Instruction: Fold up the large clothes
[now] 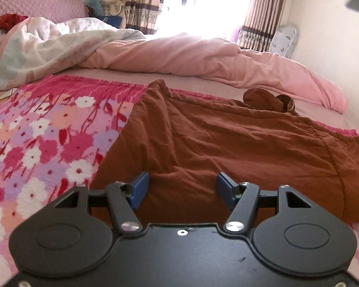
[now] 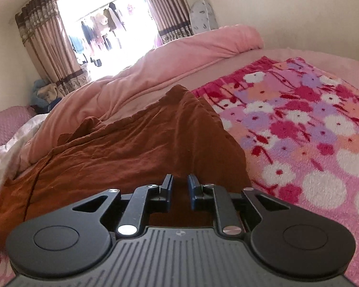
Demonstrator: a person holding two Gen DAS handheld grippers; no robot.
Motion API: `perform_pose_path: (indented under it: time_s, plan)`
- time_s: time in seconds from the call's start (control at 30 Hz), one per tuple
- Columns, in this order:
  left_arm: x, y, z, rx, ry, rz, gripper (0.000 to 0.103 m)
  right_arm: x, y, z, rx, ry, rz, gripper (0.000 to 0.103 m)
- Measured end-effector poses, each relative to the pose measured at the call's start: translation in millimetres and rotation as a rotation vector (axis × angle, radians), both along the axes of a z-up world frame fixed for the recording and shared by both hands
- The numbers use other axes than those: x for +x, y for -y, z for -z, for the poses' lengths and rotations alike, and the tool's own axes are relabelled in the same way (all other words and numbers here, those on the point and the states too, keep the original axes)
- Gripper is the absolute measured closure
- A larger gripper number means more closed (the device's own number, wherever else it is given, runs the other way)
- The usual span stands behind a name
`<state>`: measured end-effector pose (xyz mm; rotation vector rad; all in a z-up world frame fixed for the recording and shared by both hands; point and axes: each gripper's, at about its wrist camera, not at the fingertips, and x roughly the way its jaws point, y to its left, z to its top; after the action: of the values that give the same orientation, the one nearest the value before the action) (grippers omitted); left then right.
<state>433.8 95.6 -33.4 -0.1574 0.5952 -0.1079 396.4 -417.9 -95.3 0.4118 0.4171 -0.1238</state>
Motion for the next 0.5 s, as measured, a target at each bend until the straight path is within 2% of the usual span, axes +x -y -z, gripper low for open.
perform_pose_path:
  time_s: [0.5]
  plan:
    - [6.0,-4.2,9.5,0.002,-0.001,0.027,0.039,2.8,-10.2,2.4,-0.056,-0.022,0.02,0.084]
